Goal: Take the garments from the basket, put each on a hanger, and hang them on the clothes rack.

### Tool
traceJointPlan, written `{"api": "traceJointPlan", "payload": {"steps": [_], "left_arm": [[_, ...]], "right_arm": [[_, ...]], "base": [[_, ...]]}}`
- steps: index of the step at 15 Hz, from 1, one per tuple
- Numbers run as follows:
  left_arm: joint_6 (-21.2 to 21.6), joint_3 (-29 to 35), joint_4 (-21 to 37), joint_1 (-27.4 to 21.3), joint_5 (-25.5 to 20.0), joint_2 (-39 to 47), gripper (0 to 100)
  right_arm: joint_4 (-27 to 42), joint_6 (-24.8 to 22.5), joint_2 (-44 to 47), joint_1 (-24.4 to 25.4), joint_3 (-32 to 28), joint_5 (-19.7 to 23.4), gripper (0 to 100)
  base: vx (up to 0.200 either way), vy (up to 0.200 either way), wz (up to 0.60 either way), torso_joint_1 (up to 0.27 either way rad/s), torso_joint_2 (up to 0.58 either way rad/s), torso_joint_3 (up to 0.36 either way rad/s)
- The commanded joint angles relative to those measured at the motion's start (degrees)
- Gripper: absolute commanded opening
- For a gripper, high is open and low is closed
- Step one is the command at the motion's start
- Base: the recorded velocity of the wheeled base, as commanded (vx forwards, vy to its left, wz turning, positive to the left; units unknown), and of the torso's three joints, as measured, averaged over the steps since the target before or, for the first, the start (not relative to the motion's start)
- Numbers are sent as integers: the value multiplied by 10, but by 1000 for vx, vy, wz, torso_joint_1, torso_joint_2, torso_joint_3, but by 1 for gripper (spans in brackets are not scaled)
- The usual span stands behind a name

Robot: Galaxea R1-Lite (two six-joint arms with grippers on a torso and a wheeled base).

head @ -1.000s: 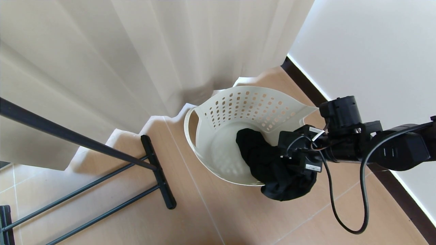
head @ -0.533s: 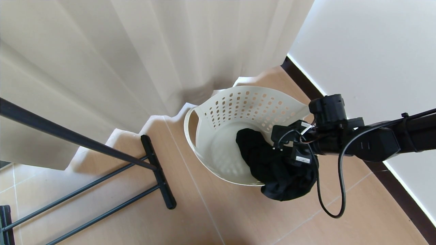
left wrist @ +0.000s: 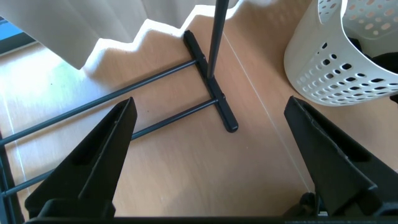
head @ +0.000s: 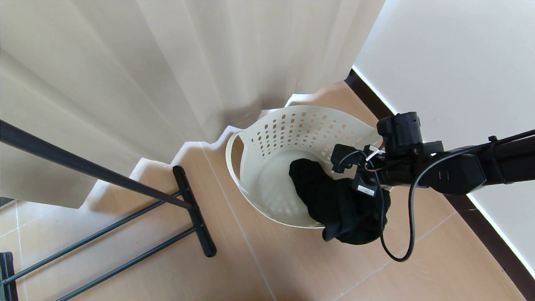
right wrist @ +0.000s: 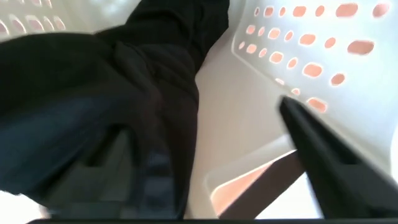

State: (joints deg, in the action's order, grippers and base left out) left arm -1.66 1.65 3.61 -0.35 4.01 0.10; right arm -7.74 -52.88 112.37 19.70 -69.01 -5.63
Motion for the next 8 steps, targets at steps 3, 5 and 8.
{"api": "traceJointPlan", "payload": {"steps": [3, 5, 8], "left_arm": [[1, -1, 0, 0, 0, 0, 100], [2, -1, 0, 0, -1, 0, 100], [2, -1, 1, 0, -1, 0, 100]], "right_arm": [[-1, 29, -120, 8, 81, 1, 0], [-1, 115, -189, 38, 134, 1, 0], [-1, 263, -318, 95, 233, 0, 0]], "base": [[0, 0, 0, 0, 0, 0], [0, 0, 0, 0, 0, 0], [0, 0, 0, 0, 0, 0]]}}
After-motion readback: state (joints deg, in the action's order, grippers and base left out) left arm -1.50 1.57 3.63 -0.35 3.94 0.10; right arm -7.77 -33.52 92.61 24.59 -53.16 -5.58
